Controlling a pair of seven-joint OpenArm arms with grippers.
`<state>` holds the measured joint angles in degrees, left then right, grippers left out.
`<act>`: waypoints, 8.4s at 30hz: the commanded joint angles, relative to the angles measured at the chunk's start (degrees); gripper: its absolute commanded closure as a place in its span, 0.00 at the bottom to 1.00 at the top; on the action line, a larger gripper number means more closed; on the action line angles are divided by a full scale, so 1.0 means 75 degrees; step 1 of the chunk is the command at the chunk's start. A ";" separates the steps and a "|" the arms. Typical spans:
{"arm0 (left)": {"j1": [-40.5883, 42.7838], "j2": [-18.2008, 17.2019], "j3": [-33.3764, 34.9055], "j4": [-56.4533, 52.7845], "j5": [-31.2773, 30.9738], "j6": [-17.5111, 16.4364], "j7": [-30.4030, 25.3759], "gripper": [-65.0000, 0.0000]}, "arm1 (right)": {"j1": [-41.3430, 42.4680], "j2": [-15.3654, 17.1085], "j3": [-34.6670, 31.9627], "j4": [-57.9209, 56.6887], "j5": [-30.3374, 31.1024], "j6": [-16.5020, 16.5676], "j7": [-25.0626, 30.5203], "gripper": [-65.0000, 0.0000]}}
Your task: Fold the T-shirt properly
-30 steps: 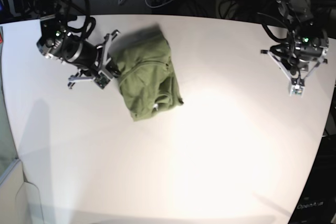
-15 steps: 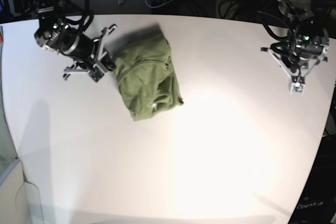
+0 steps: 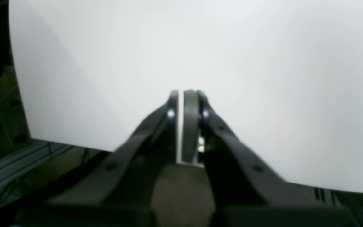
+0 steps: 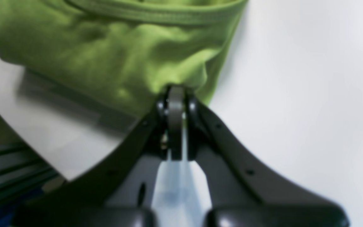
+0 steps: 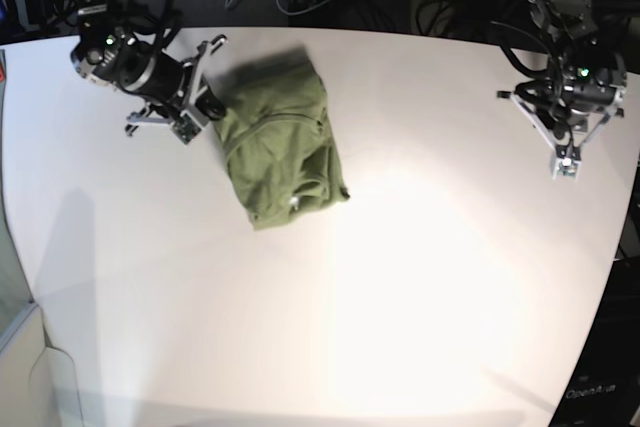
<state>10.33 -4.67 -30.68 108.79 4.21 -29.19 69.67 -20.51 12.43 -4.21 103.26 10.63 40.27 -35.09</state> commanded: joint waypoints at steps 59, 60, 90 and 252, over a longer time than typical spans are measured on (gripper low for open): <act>0.0680 0.0089 -0.0042 0.0117 0.0008 -0.0005 -0.0516 0.97 | 0.3397 -0.1112 -0.2410 -0.1185 0.0100 -0.0036 -0.1727 0.61; 0.0680 0.0089 -0.0042 0.0117 0.0008 -0.0005 -0.0516 0.97 | 0.3421 -0.1112 -0.2469 -0.1232 0.0100 -0.0036 -0.1622 0.61; 0.0610 0.0101 -0.0030 0.0117 0.0008 -0.0005 -0.0516 0.97 | 0.4065 -0.1241 -0.2926 -0.2299 0.0100 -0.0036 -0.0672 0.99; 0.3599 0.0968 -0.0030 0.0961 -0.0063 -0.0005 -0.2590 0.97 | -0.1995 0.1795 -0.3336 0.1241 -0.1670 -0.2363 0.2141 1.00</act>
<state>37.15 2.87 -30.81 115.22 4.21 -29.54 51.55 -35.20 25.52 -29.54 111.74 -2.42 22.87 -20.27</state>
